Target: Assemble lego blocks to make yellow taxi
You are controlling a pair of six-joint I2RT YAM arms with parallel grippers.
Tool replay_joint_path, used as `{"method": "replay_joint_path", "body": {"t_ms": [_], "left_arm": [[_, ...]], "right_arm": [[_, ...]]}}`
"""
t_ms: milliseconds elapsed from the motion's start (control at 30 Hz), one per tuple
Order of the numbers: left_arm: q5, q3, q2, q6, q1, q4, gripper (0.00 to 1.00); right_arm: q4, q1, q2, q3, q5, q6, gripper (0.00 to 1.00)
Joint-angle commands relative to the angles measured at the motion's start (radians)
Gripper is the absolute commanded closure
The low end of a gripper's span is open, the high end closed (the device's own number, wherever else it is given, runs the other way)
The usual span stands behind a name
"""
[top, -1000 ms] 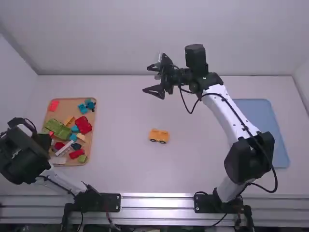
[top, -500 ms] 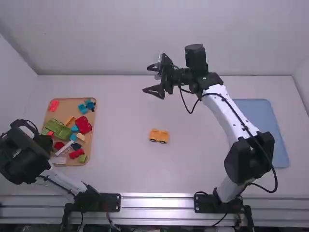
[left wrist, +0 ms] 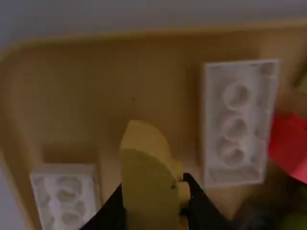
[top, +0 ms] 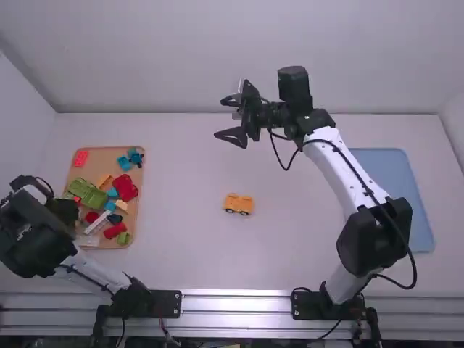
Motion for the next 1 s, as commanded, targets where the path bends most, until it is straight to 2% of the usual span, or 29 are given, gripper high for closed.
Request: {"method": "replay_joint_path", "body": {"t_ms": [0, 167, 233, 300, 333, 400, 433, 500, 567, 600, 667, 767, 867, 967], "left_arm": [[0.040, 0.026, -0.116, 0.071, -0.005, -0.018, 0.87], [0.085, -0.029, -0.309, 0.111, -0.005, -0.022, 0.90], [0.172, -0.118, -0.491, 0.189, -0.027, 0.033, 0.91], [0.237, -0.175, -0.593, 0.248, -0.051, 0.087, 0.94], [0.291, -0.229, -0.682, 0.300, -0.084, 0.144, 0.98], [0.367, -0.341, -0.858, 0.389, -0.178, 0.262, 0.98], [0.372, -0.349, -0.872, 0.394, -0.187, 0.270, 0.98], [0.419, -0.455, -1.056, 0.435, -0.320, 0.368, 0.98], [0.422, -0.497, -1.130, 0.453, -0.387, 0.410, 0.94], [0.419, -0.539, -1.205, 0.486, -0.468, 0.455, 0.91], [0.414, -0.578, -1.273, 0.518, -0.558, 0.497, 0.85], [0.406, -0.628, -1.346, 0.555, -0.720, 0.554, 0.86], [0.321, -0.642, -1.337, 0.557, -0.837, 0.583, 0.85], [0.278, -0.642, -1.272, 0.580, -0.927, 0.635, 0.87]], "right_arm": [[0.002, -0.003, -0.004, 0.017, -0.016, 0.005, 0.01], [0.001, 0.019, -0.004, 0.017, 0.000, 0.005, 0.01], [0.002, 0.033, -0.003, 0.017, 0.048, 0.064, 0.01], [0.010, 0.038, -0.003, 0.017, 0.099, 0.126, 0.01], [0.014, 0.038, 0.001, 0.017, 0.147, 0.180, 0.01], [0.032, 0.036, 0.020, 0.016, 0.172, 0.267, 0.01], [0.033, 0.036, 0.023, 0.016, 0.171, 0.272, 0.01], [0.041, 0.026, 0.047, 0.017, 0.107, 0.312, 0.01], [0.039, 0.016, 0.051, 0.016, 0.049, 0.319, 0.01], [0.031, 0.008, 0.061, 0.016, -0.016, 0.318, 0.01], [0.027, 0.003, 0.074, 0.016, -0.062, 0.314, 0.01], [0.029, 0.004, 0.103, 0.016, -0.095, 0.315, 0.01], [0.029, 0.002, 0.113, -0.002, -0.171, 0.273, 0.01], [0.036, 0.009, 0.111, -0.026, -0.170, 0.267, 0.01]]}}
